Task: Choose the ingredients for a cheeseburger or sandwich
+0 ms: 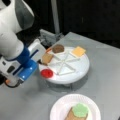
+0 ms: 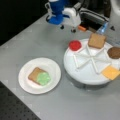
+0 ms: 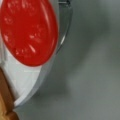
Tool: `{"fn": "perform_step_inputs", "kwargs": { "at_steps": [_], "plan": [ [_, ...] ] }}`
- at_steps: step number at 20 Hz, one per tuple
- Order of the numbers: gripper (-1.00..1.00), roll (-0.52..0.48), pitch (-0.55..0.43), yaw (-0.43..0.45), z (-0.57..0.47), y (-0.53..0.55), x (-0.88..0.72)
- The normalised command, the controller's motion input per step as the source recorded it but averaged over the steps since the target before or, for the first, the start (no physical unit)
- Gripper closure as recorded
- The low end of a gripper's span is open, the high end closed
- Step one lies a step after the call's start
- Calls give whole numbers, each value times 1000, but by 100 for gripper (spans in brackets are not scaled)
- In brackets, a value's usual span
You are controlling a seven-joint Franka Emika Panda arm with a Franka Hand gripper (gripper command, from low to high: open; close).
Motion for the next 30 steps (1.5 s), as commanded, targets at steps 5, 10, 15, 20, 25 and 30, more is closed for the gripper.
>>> {"fn": "perform_step_inputs", "kwargs": {
  "at_steps": [5,10,15,20,25,30],
  "plan": [
    [-100,323,-225,-22,-220,21,12],
    [-100,382,-145,25,-217,-26,76],
    [-100,322,-80,10,-122,-82,94],
    [-100,343,-69,-25,-65,-90,95],
    [-100,373,-104,-14,-104,-55,109],
    [-100,343,-99,2,-90,-71,100]
  ]
}}
